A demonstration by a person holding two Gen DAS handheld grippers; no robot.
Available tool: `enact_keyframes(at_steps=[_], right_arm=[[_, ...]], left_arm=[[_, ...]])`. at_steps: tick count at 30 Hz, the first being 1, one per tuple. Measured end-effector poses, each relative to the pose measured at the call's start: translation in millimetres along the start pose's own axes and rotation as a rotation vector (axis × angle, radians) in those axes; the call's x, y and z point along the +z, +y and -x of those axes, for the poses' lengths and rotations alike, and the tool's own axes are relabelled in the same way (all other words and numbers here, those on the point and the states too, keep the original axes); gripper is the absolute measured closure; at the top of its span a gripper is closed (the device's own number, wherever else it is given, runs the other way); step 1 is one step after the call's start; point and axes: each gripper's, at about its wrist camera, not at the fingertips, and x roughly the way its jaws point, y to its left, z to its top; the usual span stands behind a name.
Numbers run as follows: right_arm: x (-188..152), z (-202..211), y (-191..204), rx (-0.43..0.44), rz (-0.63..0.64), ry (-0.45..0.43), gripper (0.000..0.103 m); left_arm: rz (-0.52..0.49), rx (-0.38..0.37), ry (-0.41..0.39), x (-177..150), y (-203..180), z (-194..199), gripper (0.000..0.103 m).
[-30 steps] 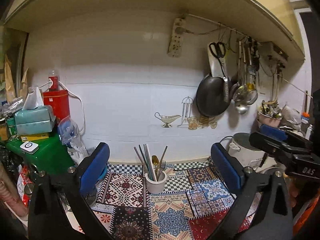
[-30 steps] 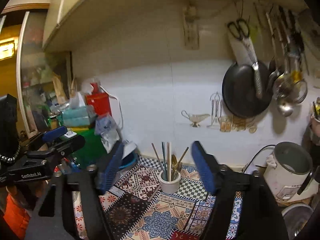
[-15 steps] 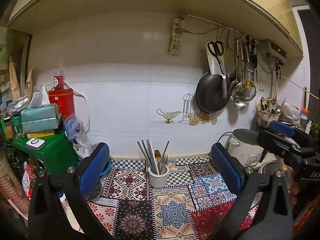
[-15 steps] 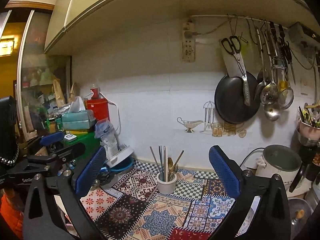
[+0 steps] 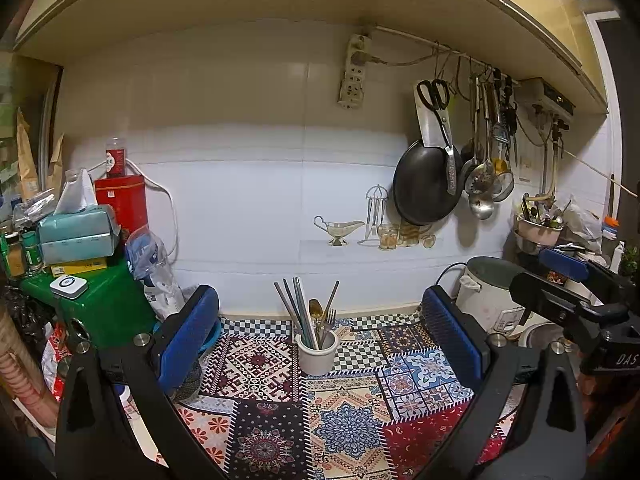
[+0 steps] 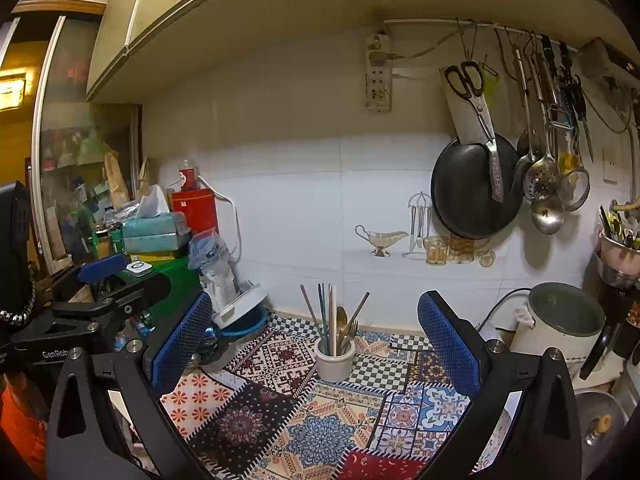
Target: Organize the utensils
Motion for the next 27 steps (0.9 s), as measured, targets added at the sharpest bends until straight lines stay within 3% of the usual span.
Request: enact_keyframes(at_steps=[27], right_arm=[[0.0, 4.4, -6.5, -0.018, -0.014, 0.009, 0.001]], left_arm=[[-0.035, -0.041, -0.014, 4.2, -12.6, -6.4, 0.001]])
